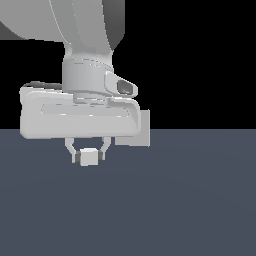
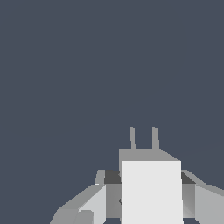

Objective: Plug the charger into the wall socket.

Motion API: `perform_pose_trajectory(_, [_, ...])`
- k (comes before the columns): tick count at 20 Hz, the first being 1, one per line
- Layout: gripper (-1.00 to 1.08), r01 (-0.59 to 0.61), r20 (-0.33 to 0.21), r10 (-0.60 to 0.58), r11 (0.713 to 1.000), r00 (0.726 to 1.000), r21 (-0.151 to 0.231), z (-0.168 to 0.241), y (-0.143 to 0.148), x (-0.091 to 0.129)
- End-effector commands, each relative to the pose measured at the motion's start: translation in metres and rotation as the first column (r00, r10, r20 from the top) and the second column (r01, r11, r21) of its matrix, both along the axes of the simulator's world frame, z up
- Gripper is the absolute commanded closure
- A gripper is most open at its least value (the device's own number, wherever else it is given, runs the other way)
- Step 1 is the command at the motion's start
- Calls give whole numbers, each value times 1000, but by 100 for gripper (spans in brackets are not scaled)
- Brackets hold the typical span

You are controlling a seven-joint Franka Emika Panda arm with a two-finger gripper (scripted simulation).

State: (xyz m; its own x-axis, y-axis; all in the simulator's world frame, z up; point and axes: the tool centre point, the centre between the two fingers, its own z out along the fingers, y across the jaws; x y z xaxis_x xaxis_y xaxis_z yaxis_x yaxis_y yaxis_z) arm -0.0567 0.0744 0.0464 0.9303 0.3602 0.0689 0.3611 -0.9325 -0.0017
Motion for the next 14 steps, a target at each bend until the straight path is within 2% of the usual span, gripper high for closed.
perform_pose_trajectory(1, [108,83,0,-83,997,997,1,6,-4,8])
perform_pose_trajectory(7, [108,274,0,-274,962,962,1,21,-16,26])
perform_pose_trajectory(14, [108,477,-1,-477,879,879,0,37,-34,43])
